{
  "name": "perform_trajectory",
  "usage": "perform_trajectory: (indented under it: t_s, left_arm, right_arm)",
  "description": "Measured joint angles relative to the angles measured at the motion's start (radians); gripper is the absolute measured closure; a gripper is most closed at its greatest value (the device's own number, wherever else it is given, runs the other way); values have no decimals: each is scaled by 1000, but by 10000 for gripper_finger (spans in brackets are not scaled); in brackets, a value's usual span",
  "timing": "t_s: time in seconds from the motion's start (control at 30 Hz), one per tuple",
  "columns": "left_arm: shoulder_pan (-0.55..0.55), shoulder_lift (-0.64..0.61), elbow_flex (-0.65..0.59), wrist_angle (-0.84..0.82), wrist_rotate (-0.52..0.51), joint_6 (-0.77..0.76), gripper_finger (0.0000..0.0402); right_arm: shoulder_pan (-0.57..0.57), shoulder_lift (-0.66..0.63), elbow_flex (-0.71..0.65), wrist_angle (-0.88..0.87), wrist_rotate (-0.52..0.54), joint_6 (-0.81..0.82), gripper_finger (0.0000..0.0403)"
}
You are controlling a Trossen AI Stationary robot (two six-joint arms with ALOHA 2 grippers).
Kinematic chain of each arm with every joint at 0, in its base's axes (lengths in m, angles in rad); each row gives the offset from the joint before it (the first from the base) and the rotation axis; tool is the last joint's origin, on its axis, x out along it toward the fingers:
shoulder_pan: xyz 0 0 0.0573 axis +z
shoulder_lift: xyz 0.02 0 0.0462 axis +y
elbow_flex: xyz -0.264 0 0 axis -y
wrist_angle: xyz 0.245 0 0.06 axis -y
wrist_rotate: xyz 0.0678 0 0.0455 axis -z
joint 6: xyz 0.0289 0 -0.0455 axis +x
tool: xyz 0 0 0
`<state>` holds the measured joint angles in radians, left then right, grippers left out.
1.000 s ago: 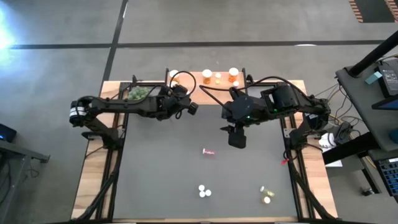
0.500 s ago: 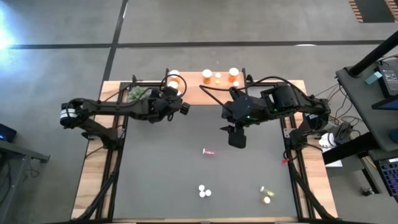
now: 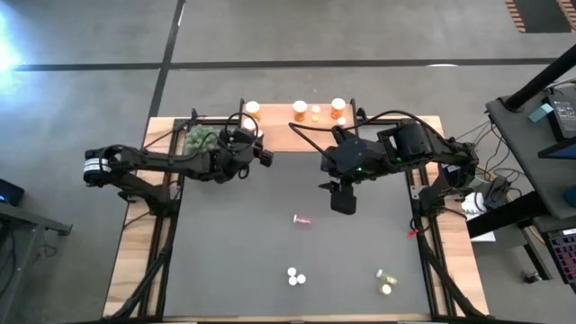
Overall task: Pick and place medicine bottles onto shelf by color
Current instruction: Put the small blue pill bottle on the shelf
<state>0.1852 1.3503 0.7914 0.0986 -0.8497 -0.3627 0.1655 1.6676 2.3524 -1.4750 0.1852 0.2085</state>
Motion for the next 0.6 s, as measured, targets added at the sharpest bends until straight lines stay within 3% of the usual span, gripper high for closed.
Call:
perform_trajectory:
  t_s: [0.43,0.6]
  left_arm:
    - [0,-5,-1,-2,4,4,296]
    - [-4,-6,-4,-12,18,3,274]
  right_arm:
    - [0,0,0,0,0,0,204]
    - [0,0,0,0,0,0,204]
